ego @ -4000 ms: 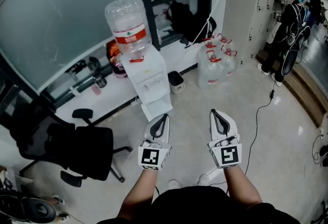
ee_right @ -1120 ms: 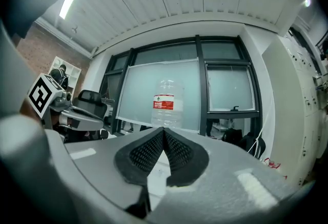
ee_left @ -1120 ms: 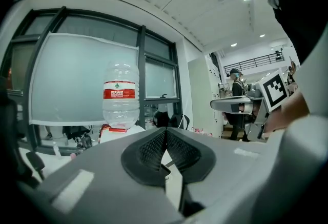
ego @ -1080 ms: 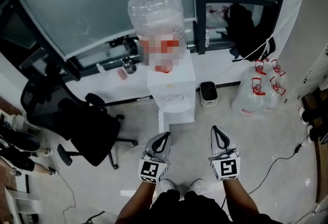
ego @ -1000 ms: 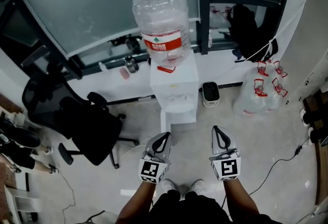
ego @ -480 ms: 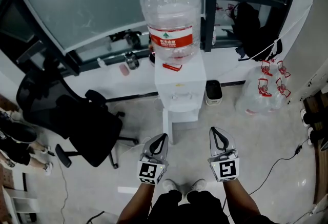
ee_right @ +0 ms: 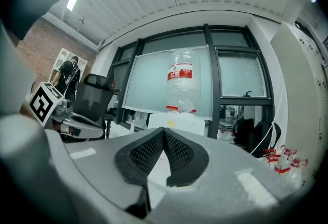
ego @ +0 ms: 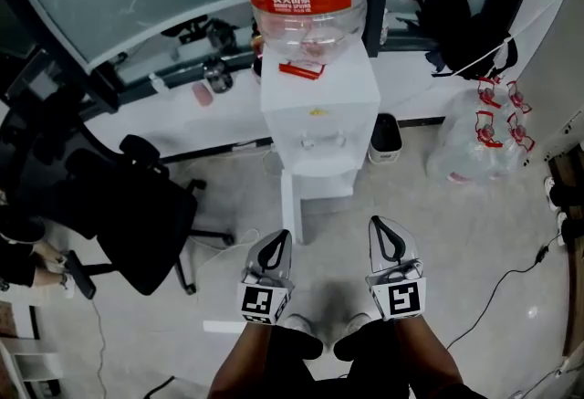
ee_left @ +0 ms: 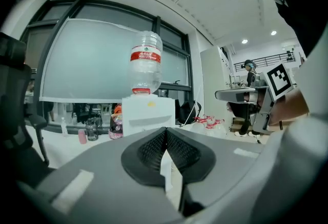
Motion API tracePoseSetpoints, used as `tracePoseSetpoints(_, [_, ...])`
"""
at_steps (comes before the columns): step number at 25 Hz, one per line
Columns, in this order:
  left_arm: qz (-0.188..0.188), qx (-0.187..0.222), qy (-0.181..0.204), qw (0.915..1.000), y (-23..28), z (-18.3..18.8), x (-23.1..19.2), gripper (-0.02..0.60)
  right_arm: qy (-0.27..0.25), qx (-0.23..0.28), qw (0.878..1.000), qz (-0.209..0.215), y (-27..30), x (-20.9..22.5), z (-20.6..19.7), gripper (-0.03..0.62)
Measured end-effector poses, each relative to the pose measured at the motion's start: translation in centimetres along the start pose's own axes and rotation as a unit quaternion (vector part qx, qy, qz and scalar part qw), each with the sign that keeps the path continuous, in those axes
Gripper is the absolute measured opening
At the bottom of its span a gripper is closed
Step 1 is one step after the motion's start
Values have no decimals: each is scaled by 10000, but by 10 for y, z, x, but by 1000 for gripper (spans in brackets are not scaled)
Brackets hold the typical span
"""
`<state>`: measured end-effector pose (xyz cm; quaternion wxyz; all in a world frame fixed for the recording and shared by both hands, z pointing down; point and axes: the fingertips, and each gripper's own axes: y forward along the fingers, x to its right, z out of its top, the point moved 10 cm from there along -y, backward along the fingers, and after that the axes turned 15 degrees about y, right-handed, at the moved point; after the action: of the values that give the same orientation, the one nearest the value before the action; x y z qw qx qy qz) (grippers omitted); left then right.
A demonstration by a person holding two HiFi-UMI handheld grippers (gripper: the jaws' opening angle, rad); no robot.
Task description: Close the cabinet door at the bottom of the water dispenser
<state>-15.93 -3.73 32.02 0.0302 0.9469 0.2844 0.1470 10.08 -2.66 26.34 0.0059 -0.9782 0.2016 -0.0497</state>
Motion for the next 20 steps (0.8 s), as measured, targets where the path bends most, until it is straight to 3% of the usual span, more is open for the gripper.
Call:
tracePoseSetpoints(4, [121, 4, -85, 9999, 17, -66, 11, 17, 122, -156, 9997, -107, 10, 12, -72, 3])
tracePoseSetpoints(9, [241, -119, -160, 9995, 36, -142, 25, 17, 38, 1, 9999, 142, 24, 27, -147, 3])
tracePoseSetpoints(13, [270, -306, -117, 9991, 57, -177, 30, 17, 3, 86, 9998, 194, 34, 41, -198, 3])
tracePoseSetpoints(20, [420, 199, -53, 9989, 86, -249, 46, 17, -52, 91, 9999, 117, 40, 68, -284, 3])
